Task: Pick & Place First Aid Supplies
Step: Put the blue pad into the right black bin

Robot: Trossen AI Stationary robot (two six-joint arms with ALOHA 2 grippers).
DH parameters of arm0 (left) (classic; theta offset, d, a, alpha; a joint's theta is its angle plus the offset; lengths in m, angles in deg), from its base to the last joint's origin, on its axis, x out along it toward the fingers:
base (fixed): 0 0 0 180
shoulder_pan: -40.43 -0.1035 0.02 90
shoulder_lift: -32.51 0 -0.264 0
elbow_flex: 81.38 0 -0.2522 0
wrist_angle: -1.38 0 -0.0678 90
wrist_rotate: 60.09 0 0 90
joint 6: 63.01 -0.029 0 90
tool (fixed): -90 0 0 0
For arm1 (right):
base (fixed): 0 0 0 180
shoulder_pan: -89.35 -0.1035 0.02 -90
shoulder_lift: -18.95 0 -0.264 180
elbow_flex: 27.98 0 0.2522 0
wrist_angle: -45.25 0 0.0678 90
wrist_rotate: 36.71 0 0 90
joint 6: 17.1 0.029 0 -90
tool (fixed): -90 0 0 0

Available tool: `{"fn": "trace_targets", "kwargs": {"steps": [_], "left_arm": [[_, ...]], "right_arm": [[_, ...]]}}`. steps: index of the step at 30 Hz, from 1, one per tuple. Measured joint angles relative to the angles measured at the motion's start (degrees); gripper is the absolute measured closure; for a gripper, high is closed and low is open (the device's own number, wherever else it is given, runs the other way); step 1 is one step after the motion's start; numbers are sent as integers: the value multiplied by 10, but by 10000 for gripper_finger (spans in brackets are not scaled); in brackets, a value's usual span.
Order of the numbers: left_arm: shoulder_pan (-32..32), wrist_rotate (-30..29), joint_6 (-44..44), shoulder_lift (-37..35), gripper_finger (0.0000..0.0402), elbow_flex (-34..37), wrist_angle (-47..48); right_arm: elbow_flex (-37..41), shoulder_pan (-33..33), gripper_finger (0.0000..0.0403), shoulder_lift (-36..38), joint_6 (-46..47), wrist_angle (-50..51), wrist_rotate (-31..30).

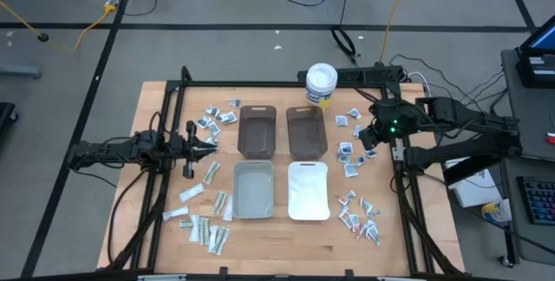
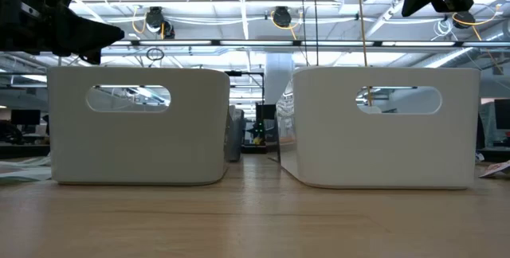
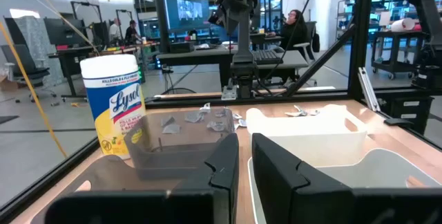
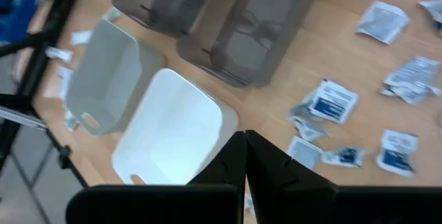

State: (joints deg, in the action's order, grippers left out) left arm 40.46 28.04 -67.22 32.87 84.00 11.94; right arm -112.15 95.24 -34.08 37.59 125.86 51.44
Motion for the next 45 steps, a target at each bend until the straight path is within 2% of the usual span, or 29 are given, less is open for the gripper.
{"fn": "trace_targets", "kwargs": {"steps": [20,34,39,45], "left_arm": [[0,0,0,0,355,0,0],[0,0,0,0,355,0,0],[0,0,0,0,355,0,0],[0,0,0,0,355,0,0]], "right_arm": [[-114,0,403,-119,-56,154,6],[-118,0,403,-171,-79,202,24],[-118,0,403,-171,-79,200,51],[-118,0,400,-168,-79,201,51]]}}
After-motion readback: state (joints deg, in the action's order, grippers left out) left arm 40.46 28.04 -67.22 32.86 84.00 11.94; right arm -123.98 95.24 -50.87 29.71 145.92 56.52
